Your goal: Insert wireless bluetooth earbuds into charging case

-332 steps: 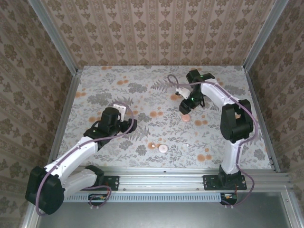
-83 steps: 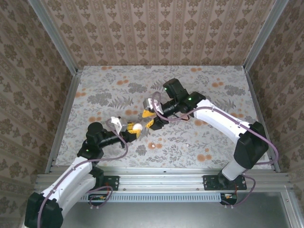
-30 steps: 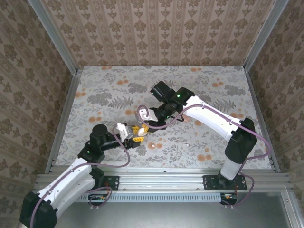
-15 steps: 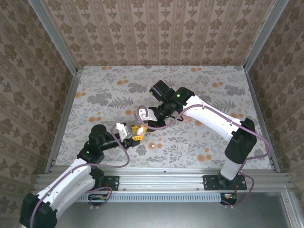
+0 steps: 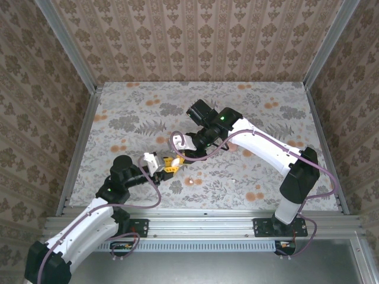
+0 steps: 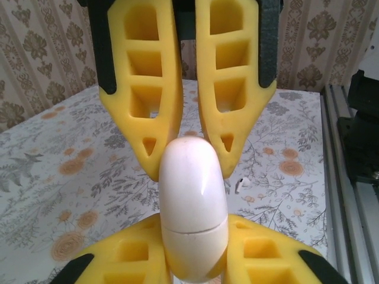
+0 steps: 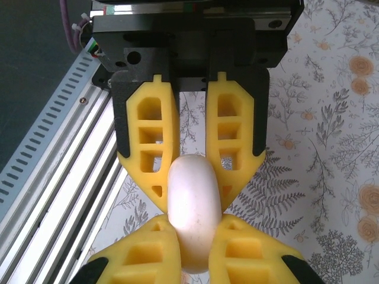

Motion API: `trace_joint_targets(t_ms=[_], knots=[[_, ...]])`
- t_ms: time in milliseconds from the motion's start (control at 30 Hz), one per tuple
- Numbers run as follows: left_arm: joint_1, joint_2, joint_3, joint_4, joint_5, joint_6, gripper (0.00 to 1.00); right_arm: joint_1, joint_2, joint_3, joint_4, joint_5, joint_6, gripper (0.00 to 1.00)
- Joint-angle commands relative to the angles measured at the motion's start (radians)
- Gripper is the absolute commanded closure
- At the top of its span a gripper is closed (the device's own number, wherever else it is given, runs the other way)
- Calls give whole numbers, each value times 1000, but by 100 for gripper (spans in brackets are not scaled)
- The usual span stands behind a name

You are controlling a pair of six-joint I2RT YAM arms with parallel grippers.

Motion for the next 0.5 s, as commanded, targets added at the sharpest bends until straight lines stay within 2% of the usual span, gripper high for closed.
trace_joint_targets(t_ms=[0,100,167,233,467], knots=[[-6,-13,34,10,2,4,88,13,13,29,-28,2,-24,93],[-6,-15,38,4,-7,5,97,16,7,21,-23,2,-18,88],[-6,-19,45,-14,-9,8,99,15,-5,5,3,6,5,71],[-6,-24,51,-28,-8,9,100,15,-18,-18,38,8,25,62],[-6,-37,48,-33,-11,12,100,15,-32,-53,113,32,51,57]])
